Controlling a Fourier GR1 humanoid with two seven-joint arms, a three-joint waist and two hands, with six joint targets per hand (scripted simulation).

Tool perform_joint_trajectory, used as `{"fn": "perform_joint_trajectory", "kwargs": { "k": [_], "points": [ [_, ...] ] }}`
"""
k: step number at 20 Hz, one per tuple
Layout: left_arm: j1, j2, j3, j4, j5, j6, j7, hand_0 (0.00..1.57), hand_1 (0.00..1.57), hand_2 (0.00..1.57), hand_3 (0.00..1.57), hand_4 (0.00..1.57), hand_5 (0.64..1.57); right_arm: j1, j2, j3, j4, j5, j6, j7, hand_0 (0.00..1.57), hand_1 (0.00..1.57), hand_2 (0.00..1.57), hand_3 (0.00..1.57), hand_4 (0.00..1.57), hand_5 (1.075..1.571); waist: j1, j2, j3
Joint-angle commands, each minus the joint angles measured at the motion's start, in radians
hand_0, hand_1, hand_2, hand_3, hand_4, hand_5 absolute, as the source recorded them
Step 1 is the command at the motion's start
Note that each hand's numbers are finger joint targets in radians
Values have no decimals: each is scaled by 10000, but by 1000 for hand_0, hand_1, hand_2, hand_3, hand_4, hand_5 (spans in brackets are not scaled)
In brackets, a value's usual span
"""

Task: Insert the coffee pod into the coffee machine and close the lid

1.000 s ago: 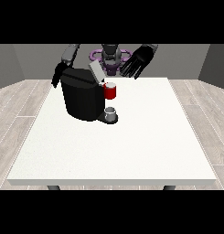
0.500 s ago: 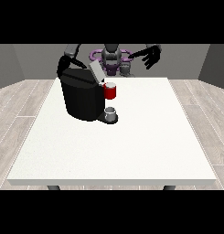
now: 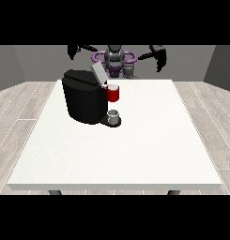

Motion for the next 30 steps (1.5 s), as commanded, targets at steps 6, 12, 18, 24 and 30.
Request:
{"fn": "perform_joint_trajectory", "kwargs": {
  "k": [6,12,18,24,30],
  "points": [
    [821,-165,-487,-1652,1087,-130,1065,0,0,0,0,457,1571,-1280,-538,-247,-296,-116,290,1047,0,0,0,0,0,1571,469,334,4],
    [1267,-329,-1647,-3107,2020,-434,1349,0,0,0,0,391,1571,-1788,-1186,-1350,1381,-851,749,257,0,0,0,0,0,1571,1377,938,9],
    [1589,-258,-1771,-4186,2302,-487,2065,0,0,0,0,356,1571,-2588,-756,-1621,1816,-1545,609,762,0,0,0,0,97,1571,1366,1466,8],
    [2219,-325,-2335,-5565,2580,8,1998,0,0,0,0,301,1571,-2919,-520,-1099,2516,-1031,385,288,0,0,0,0,0,1571,1268,2145,6],
    [2172,-260,-2456,-6972,2904,68,2743,0,0,0,0,356,1571,-3944,-735,-1263,3212,-1136,453,-263,0,0,0,0,0,1571,1392,3027,8]
  ]
}}
